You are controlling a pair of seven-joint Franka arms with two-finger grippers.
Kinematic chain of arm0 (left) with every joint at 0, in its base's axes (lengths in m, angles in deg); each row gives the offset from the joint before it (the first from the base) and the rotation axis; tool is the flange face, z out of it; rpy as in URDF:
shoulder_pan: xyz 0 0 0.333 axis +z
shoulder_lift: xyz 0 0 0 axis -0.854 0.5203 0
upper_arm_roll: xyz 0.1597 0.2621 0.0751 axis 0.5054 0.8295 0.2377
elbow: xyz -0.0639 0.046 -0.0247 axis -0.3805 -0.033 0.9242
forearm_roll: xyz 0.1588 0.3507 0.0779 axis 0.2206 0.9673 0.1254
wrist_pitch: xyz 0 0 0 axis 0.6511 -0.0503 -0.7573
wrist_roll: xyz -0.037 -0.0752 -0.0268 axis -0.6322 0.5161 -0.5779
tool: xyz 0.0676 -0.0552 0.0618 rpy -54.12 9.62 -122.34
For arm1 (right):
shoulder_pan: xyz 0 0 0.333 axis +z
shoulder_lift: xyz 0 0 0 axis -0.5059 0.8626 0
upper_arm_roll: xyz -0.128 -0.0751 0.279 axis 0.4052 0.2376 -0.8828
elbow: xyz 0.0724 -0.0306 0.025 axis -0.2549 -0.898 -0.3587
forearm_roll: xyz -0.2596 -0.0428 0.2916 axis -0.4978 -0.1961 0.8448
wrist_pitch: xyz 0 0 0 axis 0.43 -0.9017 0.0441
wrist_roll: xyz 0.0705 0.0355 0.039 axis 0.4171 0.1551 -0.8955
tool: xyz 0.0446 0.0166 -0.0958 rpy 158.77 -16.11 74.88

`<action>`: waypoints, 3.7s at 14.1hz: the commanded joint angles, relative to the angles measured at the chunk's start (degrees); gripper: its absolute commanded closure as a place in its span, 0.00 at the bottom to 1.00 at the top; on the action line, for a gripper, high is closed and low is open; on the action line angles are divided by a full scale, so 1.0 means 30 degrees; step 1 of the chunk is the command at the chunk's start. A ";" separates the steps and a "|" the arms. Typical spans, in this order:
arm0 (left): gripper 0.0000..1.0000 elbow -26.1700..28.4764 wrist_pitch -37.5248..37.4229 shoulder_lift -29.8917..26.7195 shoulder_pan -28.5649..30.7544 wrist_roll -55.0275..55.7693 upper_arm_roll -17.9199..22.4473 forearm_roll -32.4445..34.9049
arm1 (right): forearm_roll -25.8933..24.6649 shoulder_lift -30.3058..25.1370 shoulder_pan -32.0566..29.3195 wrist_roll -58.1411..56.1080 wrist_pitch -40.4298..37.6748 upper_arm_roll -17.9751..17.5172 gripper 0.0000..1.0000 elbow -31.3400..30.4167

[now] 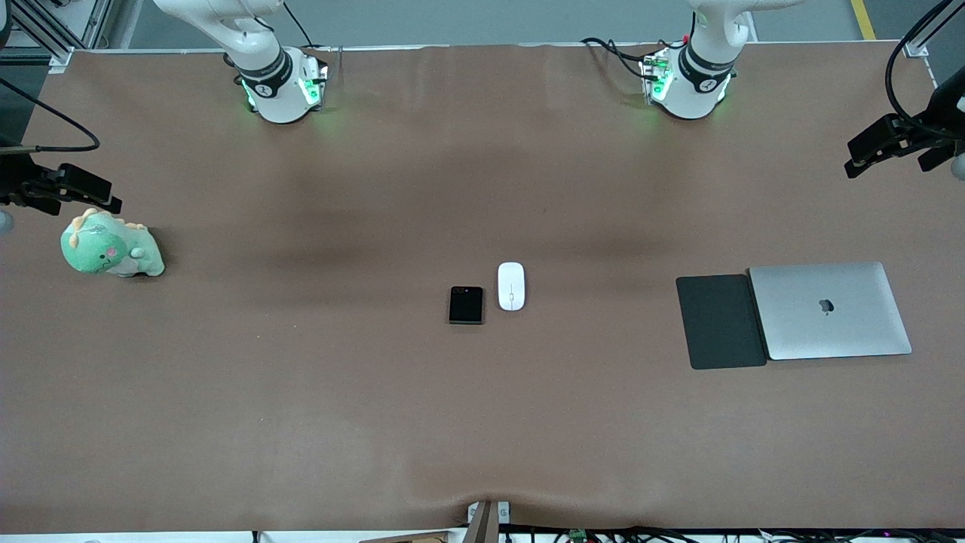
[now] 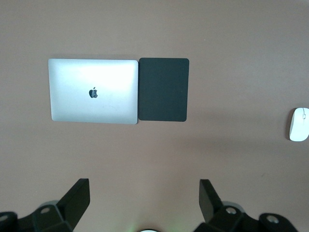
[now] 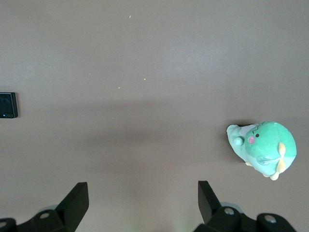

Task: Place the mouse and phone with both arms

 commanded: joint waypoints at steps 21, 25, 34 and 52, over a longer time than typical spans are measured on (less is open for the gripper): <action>0.00 -0.0014 -0.0624 0.1297 -0.0362 0.1716 -0.1427 -0.0280 | 0.0283 -0.0034 -0.0270 0.0400 0.0352 -0.0147 0.00 -0.0368; 0.00 0.0278 0.0224 0.2295 -0.0362 0.3596 -0.2952 -0.0367 | 0.0282 0.0140 -0.0676 0.0138 0.0644 -0.0147 0.00 -0.0484; 0.00 0.3121 0.4676 0.3260 -0.0420 0.9333 -0.6233 -0.0455 | -0.0010 0.0258 -0.0270 0.0370 0.0646 -0.0235 0.00 -0.0337; 0.00 0.3297 0.9980 0.9296 -0.4873 1.5141 -0.7262 0.2356 | 0.0252 0.1341 0.0461 0.1308 0.0616 -0.0294 0.00 -0.0397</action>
